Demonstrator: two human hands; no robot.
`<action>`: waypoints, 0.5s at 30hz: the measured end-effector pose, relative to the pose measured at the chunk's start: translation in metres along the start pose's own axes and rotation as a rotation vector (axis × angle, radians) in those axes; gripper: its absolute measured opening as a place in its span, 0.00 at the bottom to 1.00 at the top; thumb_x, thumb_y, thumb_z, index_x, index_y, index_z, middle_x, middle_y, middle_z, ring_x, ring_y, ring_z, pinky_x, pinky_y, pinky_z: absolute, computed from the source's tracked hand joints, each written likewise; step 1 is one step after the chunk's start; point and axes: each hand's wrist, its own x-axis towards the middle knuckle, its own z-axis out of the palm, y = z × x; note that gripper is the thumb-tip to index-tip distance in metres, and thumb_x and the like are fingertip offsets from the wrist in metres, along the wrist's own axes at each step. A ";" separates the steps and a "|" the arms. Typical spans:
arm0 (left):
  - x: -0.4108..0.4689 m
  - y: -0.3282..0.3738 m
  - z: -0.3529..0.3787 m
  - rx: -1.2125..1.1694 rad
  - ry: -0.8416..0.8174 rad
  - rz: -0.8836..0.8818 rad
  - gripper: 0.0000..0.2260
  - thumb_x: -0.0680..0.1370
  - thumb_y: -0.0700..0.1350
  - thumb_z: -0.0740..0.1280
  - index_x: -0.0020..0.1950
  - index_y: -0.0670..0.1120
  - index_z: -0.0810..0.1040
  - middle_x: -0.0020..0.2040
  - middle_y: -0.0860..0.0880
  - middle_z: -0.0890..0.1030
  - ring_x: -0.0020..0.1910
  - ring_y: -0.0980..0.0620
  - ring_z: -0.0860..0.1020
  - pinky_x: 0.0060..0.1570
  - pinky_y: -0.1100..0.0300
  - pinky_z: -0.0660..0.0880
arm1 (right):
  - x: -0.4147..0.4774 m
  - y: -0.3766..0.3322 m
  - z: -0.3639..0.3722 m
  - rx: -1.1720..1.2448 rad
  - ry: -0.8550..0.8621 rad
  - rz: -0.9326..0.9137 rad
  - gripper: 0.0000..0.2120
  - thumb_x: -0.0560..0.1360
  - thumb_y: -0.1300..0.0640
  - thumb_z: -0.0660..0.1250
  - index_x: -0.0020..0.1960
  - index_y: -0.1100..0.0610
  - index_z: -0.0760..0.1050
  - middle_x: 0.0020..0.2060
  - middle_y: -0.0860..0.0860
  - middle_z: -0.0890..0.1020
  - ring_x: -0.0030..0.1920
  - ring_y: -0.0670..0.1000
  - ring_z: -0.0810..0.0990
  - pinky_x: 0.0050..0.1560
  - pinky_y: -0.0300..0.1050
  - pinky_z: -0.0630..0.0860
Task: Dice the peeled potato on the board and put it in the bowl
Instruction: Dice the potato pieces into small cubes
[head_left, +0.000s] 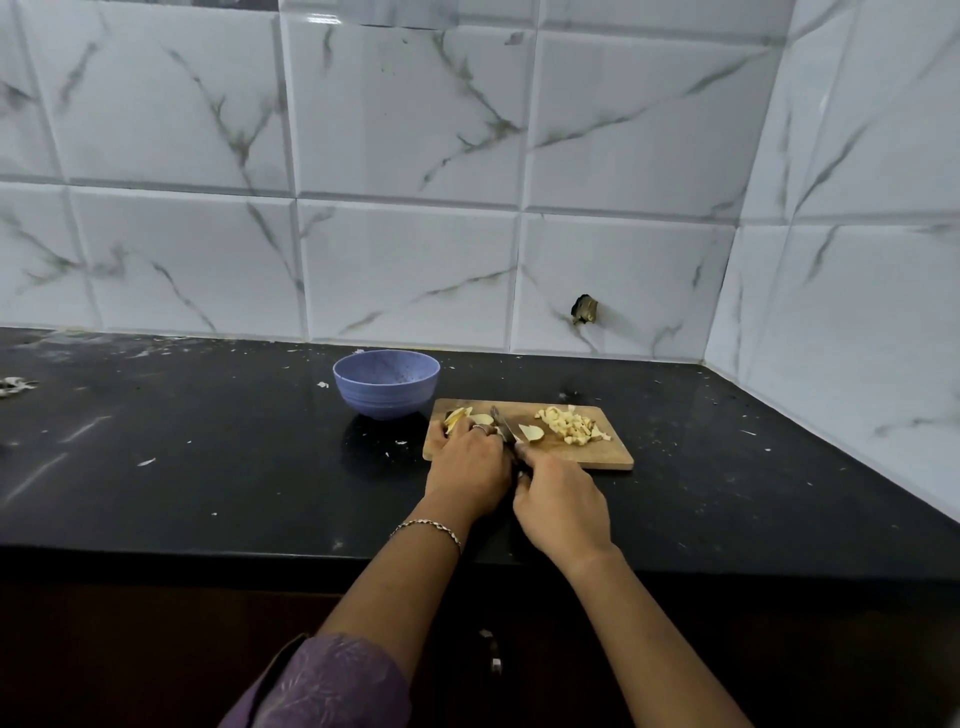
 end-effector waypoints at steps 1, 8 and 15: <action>-0.001 0.001 -0.001 0.000 0.001 -0.004 0.15 0.82 0.50 0.55 0.59 0.48 0.79 0.61 0.48 0.78 0.68 0.48 0.65 0.66 0.45 0.52 | 0.000 0.001 0.000 0.013 -0.003 0.015 0.18 0.81 0.56 0.59 0.70 0.46 0.72 0.58 0.47 0.82 0.59 0.51 0.79 0.53 0.48 0.76; -0.004 0.002 -0.005 0.052 0.001 -0.043 0.16 0.82 0.51 0.55 0.61 0.47 0.78 0.64 0.47 0.75 0.69 0.47 0.66 0.69 0.41 0.53 | 0.004 0.015 -0.009 0.125 0.021 0.108 0.18 0.82 0.53 0.61 0.71 0.44 0.72 0.56 0.47 0.82 0.55 0.50 0.80 0.43 0.41 0.70; -0.002 0.001 -0.004 0.021 -0.007 0.005 0.16 0.82 0.51 0.55 0.64 0.50 0.75 0.68 0.50 0.74 0.71 0.48 0.63 0.69 0.40 0.52 | 0.009 0.024 -0.009 0.076 0.034 0.068 0.19 0.81 0.53 0.62 0.71 0.43 0.72 0.52 0.45 0.83 0.49 0.47 0.80 0.39 0.40 0.69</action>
